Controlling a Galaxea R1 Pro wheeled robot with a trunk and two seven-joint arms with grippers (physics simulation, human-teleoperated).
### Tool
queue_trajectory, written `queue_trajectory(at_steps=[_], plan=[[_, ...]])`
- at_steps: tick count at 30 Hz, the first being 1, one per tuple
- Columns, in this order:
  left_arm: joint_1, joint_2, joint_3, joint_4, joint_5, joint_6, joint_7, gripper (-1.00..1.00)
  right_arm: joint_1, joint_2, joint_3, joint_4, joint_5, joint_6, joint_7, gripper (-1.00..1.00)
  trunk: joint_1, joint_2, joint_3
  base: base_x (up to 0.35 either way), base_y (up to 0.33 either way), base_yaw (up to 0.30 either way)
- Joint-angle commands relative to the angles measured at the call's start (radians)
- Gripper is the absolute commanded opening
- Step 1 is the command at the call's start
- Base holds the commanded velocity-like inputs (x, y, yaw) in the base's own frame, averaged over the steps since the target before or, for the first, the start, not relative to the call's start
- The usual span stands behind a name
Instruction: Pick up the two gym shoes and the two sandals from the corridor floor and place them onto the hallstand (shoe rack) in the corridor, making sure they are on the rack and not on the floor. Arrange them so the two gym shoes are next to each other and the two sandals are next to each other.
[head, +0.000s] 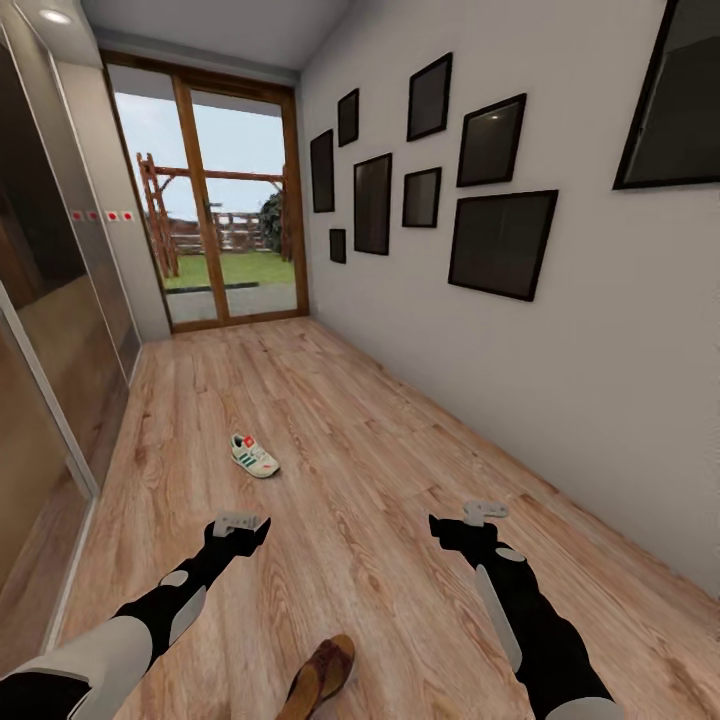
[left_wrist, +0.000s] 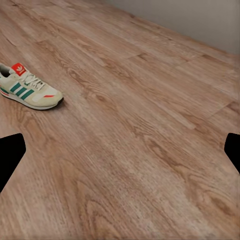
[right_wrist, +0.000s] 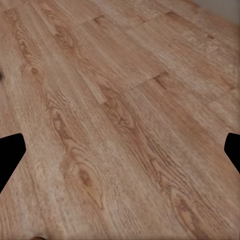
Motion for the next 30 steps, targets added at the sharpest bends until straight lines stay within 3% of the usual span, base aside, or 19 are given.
queue_trajectory(at_steps=[1, 10, 19, 30], plan=[[-0.001, 0.001, -0.007, 0.001, 0.011, -0.003, -0.003, 1.00, 0.000, 0.000, 0.002, -0.001, -0.010, 0.004, -0.007, 1.00, 0.000, 0.000, -0.001, -0.025, -0.026, 0.000], [-0.001, 0.001, -0.007, 0.001, 0.011, -0.003, -0.003, 1.00, 0.000, 0.000, 0.002, -0.001, -0.007, 0.004, -0.007, 1.00, 0.000, 0.000, -0.001, -0.022, -0.013, 0.000], [-0.001, 0.001, -0.008, 0.001, 0.011, -0.003, -0.003, 1.00, 0.000, -0.002, 0.002, 0.000, -0.005, 0.003, -0.007, 1.00, 0.000, 0.000, -0.001, -0.201, -0.105, 0.000], [-0.001, 0.001, -0.007, 0.001, 0.011, -0.003, -0.003, 1.00, 0.000, -0.002, 0.000, -0.001, -0.005, 0.003, -0.007, 1.00, 0.000, 0.000, -0.001, -0.019, -0.011, 0.000]])
